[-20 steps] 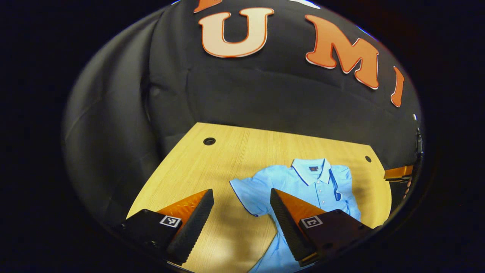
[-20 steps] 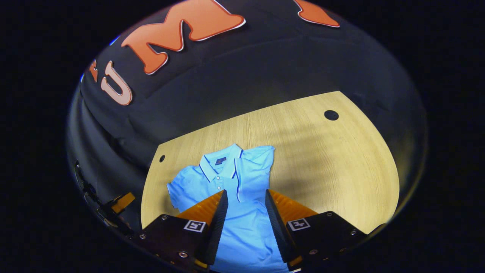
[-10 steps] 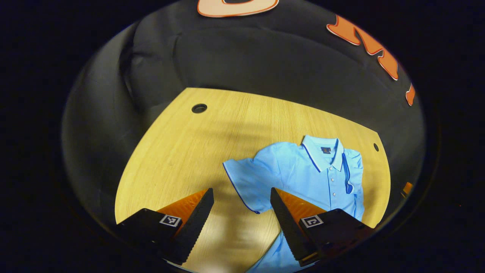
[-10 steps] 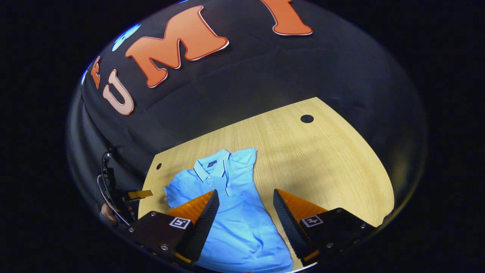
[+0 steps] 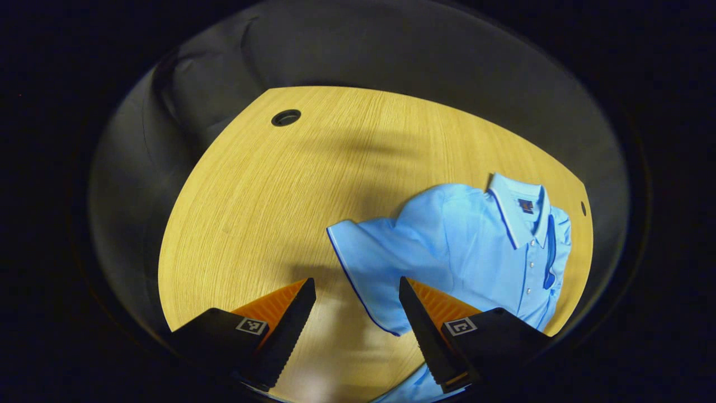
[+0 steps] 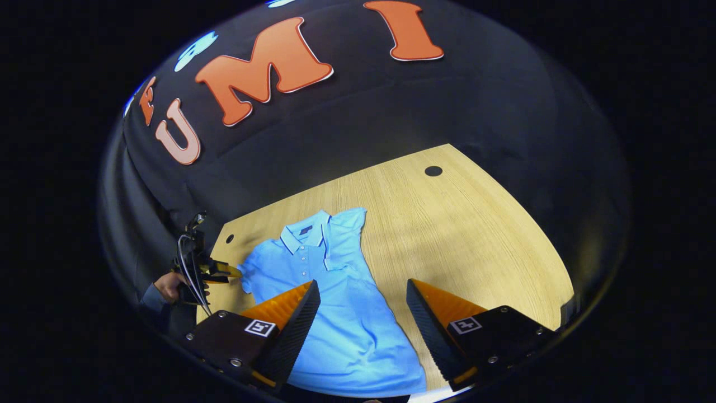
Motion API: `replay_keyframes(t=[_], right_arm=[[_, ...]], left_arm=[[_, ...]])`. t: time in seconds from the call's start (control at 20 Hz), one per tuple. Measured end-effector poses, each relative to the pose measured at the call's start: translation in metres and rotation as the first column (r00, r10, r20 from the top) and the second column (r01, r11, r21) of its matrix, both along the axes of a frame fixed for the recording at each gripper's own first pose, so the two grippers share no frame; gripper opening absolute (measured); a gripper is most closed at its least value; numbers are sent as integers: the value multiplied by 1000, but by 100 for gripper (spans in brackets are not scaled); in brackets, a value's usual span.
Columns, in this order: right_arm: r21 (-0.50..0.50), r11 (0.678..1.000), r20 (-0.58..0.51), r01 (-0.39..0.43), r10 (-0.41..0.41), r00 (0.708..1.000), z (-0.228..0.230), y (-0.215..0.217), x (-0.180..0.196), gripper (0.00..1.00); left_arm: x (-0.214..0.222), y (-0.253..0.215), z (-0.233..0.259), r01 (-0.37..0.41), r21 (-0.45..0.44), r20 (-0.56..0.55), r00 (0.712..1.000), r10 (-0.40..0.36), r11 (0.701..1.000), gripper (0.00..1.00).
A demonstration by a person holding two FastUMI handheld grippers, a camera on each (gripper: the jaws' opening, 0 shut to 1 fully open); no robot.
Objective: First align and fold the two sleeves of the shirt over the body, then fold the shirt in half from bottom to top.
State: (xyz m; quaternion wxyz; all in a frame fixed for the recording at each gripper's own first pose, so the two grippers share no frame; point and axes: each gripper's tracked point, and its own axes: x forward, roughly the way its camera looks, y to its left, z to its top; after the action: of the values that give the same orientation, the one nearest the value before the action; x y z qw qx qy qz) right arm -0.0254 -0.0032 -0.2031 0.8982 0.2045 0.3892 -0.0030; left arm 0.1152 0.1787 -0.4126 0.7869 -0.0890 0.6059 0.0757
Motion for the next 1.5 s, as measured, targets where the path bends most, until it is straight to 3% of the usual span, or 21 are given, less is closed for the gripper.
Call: replay_keyframes(t=[0.2,0.3,0.45,0.65,0.75,0.9,1.05,1.25,1.5], right_arm=[[6,1000,-10,18,-18,1000,-1,1,-5,97],[9,1000,-15,19,-19,1000,1,1,-6,97],[15,1000,-13,20,-20,1000,4,2,-2,97],[16,1000,-16,23,-23,1000,2,2,0,97],[15,1000,-20,26,-26,999,1,1,1,97],[25,999,-24,27,-27,999,-1,1,2,97],[26,999,-26,26,-26,999,-2,-1,3,97],[36,999,-26,35,-34,999,-2,-4,3,97],[44,997,-20,62,-61,998,-1,-14,0,97]], left_arm=[[2,-1,-15,7,33,-49,999,-5,999,95],[6,-11,-16,7,12,-44,999,-7,1000,87],[9,-19,-17,21,14,-53,998,-20,1000,63],[10,-25,-15,11,-16,-39,999,-11,1000,23],[10,-30,-15,15,-40,-30,999,-17,999,13],[17,-47,-7,15,-142,21,1000,-12,990,10],[21,-55,2,22,-190,71,997,-8,982,8],[33,-72,19,70,-215,137,990,-41,974,8],[50,-111,52,192,-221,237,962,-138,956,8]])
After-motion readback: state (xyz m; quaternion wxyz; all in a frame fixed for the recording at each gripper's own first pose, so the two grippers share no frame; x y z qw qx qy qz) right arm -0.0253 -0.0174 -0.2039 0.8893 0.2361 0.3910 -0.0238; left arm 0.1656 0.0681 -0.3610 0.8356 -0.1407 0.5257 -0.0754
